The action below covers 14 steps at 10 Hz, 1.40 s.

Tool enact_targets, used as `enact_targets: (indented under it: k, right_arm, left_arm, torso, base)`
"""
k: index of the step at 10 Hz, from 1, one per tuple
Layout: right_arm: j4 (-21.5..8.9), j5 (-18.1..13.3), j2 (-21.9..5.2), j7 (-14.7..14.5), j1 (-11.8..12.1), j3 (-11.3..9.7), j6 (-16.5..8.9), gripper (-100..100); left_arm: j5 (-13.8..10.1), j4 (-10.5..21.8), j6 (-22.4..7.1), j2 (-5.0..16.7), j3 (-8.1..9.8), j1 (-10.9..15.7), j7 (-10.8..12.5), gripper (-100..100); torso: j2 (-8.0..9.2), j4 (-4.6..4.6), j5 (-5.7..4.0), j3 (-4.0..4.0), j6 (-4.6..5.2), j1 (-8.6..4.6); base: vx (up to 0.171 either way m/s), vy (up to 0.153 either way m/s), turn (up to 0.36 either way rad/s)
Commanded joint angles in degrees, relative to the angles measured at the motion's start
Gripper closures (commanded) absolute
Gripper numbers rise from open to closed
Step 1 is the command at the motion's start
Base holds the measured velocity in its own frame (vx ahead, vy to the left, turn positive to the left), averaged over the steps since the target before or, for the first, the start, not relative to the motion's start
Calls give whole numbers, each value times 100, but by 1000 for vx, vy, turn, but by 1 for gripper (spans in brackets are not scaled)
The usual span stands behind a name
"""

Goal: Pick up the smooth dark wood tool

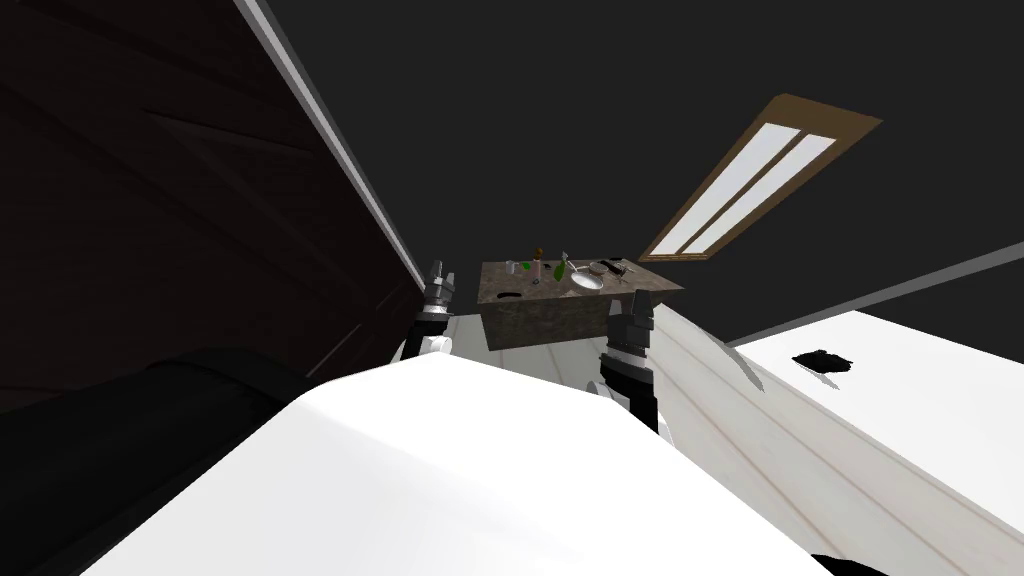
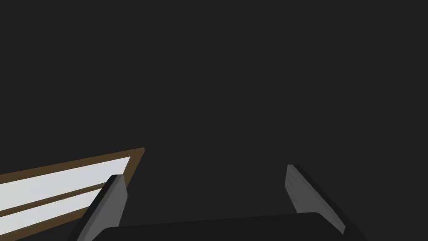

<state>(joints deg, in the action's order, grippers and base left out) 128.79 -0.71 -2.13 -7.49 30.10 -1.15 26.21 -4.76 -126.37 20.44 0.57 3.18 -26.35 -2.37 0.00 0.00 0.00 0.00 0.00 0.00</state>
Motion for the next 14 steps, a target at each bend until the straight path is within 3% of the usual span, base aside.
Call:
enact_targets:
  k: [1, 5, 14]
  right_arm:
    - [0, 0, 0, 0, 0, 0, 0, 0]
    - [0, 0, 0, 0, 0, 0, 0, 0]
    - [0, 0, 0, 0, 0, 0, 0, 0]
  left_arm:
    - [-43, 4, -131, 171, 20, 34, 35, -100]
    - [-295, 14, -781, 687, 139, 234, 237, -100]
    - [-712, 3, -2136, 1211, 339, 576, 562, -100]
  torso:
    - [0, 0, 0, 0, 0, 0]
    - [-12, -2, -2, -7, 2, -11]
    - [-14, -3, -3, -8, 1, -15]
  base:
    - [7, -10, -40]
    - [28, -31, -81]
    - [29, -29, -62]
